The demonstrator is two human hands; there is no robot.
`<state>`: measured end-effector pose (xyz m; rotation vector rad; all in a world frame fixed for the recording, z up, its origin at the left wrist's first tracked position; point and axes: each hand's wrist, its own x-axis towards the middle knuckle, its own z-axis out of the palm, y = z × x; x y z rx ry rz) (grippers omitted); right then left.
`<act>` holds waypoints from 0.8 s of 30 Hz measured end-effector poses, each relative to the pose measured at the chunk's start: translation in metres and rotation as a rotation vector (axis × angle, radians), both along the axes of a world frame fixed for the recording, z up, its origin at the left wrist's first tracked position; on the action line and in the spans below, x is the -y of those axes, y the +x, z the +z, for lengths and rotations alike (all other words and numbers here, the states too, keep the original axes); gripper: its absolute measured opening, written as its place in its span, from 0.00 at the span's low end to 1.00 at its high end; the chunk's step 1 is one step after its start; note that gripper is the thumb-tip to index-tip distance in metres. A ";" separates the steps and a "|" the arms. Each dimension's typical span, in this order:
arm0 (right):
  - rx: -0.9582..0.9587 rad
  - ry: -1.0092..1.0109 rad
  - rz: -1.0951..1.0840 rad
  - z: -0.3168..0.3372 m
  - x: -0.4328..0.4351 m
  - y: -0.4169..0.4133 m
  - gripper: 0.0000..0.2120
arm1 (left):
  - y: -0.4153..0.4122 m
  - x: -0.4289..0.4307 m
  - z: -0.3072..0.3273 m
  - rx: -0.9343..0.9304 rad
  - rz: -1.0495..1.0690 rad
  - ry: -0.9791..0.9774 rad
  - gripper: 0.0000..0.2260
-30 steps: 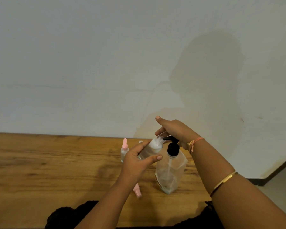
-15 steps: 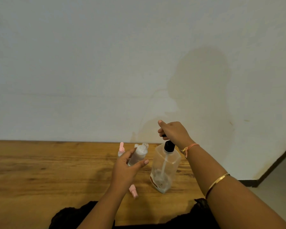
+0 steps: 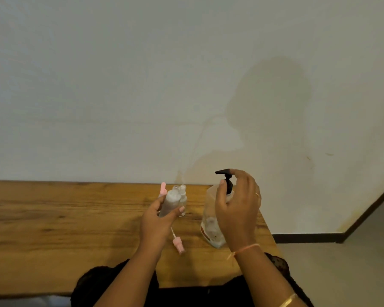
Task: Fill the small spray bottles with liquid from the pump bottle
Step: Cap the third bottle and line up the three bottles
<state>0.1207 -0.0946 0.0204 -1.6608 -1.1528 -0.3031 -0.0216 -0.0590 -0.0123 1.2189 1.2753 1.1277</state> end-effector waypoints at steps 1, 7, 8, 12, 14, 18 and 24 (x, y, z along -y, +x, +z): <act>0.082 0.021 0.008 -0.008 0.003 -0.004 0.12 | 0.000 -0.002 -0.001 0.002 0.007 -0.008 0.27; 0.268 -0.293 0.369 -0.043 -0.001 -0.025 0.12 | -0.001 -0.013 -0.007 -0.048 0.021 -0.033 0.26; 0.240 -0.421 0.430 -0.051 -0.004 -0.026 0.12 | -0.001 -0.013 -0.007 -0.048 0.021 -0.037 0.26; 0.292 -0.910 0.614 -0.082 -0.017 -0.030 0.15 | -0.004 -0.016 -0.010 -0.031 0.012 -0.060 0.25; 0.323 -1.026 0.650 -0.091 -0.020 -0.035 0.18 | -0.005 -0.016 -0.010 -0.020 0.000 -0.065 0.24; 0.422 -1.127 0.628 -0.103 -0.020 -0.039 0.19 | -0.004 -0.016 -0.010 -0.007 -0.023 -0.083 0.24; 0.291 -1.100 0.562 -0.103 -0.021 -0.035 0.13 | -0.005 -0.015 -0.012 -0.041 -0.036 -0.087 0.23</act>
